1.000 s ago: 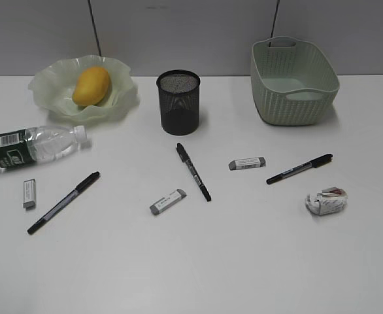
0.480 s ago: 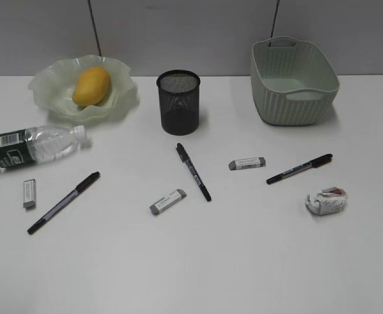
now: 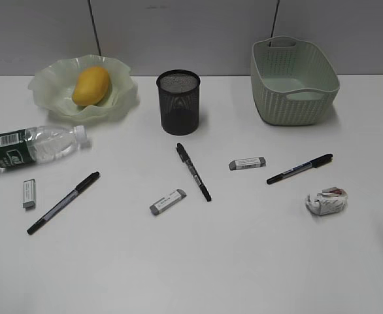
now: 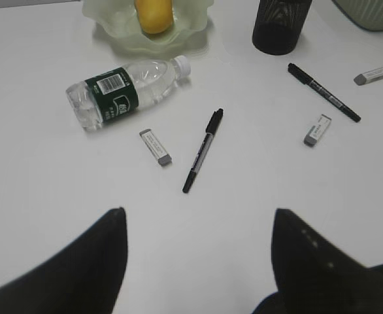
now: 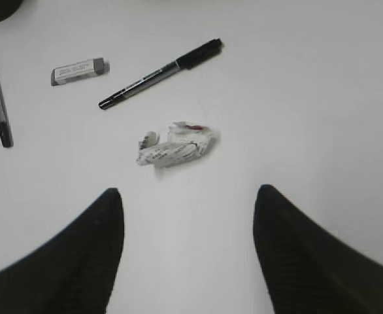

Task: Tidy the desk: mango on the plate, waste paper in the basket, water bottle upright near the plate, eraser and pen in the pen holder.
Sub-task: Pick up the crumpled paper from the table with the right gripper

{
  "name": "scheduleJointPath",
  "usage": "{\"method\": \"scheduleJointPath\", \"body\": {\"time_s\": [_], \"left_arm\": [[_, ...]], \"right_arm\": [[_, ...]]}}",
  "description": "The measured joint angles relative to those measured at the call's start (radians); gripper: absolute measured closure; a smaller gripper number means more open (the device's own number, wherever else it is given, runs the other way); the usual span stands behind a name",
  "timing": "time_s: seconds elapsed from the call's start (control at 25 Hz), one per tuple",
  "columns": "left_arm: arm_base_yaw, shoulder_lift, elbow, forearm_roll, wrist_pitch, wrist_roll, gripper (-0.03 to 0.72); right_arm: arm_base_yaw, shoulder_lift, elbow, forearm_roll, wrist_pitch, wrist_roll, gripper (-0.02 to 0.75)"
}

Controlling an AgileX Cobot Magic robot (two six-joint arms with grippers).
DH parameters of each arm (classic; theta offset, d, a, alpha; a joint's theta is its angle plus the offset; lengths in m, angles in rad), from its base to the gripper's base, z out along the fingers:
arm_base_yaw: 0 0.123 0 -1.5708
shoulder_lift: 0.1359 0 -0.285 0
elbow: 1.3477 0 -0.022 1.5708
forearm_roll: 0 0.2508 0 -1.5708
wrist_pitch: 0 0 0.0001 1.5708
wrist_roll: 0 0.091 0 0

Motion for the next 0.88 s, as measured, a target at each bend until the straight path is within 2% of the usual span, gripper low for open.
{"method": "scheduleJointPath", "body": {"time_s": [0.52, 0.88], "left_arm": [[0.000, 0.000, 0.000, 0.000, 0.000, 0.000, 0.168], [0.000, 0.000, 0.000, 0.000, 0.000, 0.000, 0.168]], "right_arm": [[0.000, 0.573, -0.191, 0.154, 0.046, 0.050, 0.243], [0.061, 0.778, -0.301, 0.163, 0.038, 0.131, 0.243]]}}
